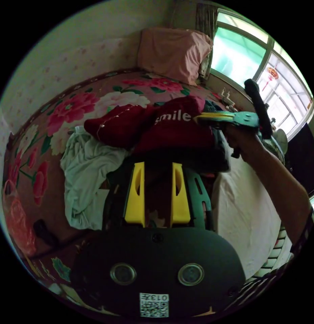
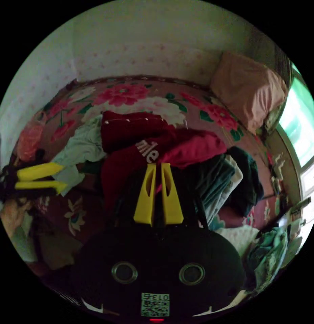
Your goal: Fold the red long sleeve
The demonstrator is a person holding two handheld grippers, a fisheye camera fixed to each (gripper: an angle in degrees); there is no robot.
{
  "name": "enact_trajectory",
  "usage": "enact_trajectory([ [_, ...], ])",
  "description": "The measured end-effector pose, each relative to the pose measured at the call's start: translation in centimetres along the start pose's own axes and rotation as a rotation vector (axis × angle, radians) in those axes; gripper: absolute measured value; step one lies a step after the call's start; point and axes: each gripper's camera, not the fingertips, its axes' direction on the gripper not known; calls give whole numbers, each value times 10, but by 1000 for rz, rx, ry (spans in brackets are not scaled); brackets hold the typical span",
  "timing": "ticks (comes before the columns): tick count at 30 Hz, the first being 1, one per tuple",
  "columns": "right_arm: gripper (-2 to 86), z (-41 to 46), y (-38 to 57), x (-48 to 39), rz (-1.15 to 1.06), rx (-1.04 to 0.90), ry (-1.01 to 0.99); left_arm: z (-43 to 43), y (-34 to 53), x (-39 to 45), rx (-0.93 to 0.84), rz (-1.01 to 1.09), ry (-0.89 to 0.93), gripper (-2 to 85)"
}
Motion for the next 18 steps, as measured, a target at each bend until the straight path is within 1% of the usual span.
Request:
enact_trajectory([
  [1, 22, -23, 4, -1, 12, 94, -79, -1, -5, -6, 8, -6, 6, 115],
  [2, 20, -44, 11, 0, 38, 136, -149, -4, -15, -16, 26, -15, 28, 115],
  [4, 18, -79, 27, -3, 59, 214, -193, -11, -28, -30, 49, -19, 57, 114],
  [6, 17, -118, 47, -14, 13, 273, -182, -23, -47, -39, 76, 8, 106, 114],
  [8, 17, -170, 78, -34, -37, 331, -114, -31, -60, -36, 96, 73, 124, 117],
  [9, 17, -181, 86, -40, -42, 332, -85, -34, -67, -30, 99, 129, 129, 121],
  [11, 18, -200, 113, -63, -6, 291, 41, -30, -74, -20, 93, 204, 125, 128],
  [13, 19, -194, 125, -75, 69, 191, 57, -14, -80, -11, 44, 273, 117, 135],
  [15, 20, -187, 133, -87, 126, 112, 58, 19, -87, -2, -76, 389, 99, 141],
  [18, 20, -187, 137, -115, 191, 33, 112, 35, -101, -7, -93, 450, 104, 152],
])
